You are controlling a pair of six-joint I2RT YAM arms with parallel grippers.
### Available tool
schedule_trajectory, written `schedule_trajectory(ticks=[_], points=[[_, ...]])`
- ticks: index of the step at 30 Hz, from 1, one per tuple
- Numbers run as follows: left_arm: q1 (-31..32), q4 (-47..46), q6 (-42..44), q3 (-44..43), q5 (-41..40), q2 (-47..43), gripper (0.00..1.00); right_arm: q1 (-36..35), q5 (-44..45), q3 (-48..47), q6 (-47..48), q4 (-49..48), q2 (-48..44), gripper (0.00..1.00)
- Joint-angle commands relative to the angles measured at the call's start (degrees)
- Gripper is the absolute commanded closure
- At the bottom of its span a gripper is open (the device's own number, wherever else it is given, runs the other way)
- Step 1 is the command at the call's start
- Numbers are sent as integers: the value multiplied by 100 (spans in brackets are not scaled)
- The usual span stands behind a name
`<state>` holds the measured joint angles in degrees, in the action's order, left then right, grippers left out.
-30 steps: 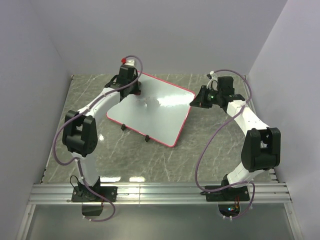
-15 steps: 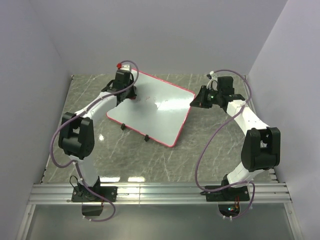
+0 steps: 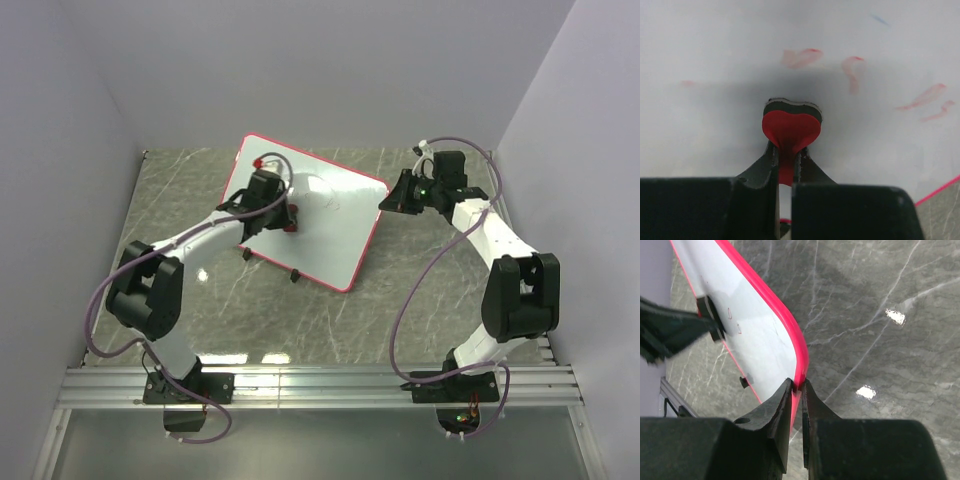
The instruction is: Erase the whiteboard
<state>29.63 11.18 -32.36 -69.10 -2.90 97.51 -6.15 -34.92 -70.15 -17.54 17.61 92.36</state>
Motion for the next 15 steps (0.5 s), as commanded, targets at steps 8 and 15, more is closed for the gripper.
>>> schedule_trajectory(ticks=[8,15], points=[[-1284,95,19,433,-115,-172,100,-351,-77,-17,58,-108,-297,95],[-767,138,-148,3,141,-5,100,-545,-33,116,23,-38,-499,95]])
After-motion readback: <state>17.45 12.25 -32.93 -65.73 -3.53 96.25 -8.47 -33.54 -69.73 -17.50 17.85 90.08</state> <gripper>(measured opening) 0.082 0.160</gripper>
